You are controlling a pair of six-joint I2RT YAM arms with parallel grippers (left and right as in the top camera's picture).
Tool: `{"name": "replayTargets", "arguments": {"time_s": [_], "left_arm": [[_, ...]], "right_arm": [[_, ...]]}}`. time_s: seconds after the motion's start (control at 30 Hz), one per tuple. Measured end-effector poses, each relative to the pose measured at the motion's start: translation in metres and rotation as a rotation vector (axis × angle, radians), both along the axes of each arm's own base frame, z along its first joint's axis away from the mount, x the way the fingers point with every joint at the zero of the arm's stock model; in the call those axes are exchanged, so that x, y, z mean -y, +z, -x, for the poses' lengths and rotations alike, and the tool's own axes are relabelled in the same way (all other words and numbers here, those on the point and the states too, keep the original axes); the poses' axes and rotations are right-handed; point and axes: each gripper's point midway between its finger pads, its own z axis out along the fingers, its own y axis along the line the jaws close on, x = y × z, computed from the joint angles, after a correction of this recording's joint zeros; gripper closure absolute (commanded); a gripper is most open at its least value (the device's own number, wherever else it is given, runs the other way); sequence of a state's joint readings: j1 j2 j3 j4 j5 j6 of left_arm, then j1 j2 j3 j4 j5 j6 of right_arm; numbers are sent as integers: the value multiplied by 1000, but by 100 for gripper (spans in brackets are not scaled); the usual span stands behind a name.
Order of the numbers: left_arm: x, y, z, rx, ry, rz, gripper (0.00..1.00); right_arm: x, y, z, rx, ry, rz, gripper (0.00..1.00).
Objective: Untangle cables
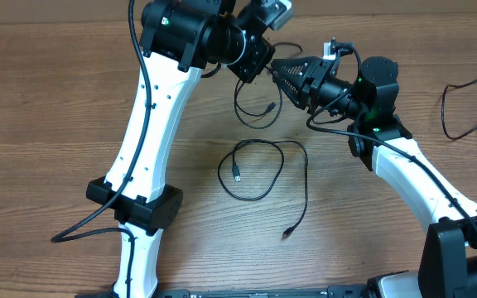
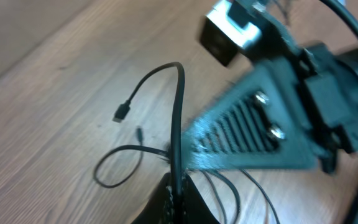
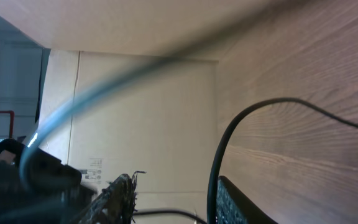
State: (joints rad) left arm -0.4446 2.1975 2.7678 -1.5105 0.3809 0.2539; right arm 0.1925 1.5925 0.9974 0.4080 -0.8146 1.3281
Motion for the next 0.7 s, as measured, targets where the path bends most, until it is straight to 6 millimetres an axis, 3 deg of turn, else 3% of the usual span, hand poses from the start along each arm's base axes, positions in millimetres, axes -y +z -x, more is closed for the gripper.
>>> {"name": "replayTargets", "arguments": {"time_s": [0.4, 0.7], "left_arm": [[-13, -3, -15, -23, 156, -14, 96], [-12, -31, -24, -94, 198, -40, 96]], "right_arm": [[-4, 3, 7, -1, 44, -14, 64], [-4, 17, 7, 25, 55, -57, 64]]}}
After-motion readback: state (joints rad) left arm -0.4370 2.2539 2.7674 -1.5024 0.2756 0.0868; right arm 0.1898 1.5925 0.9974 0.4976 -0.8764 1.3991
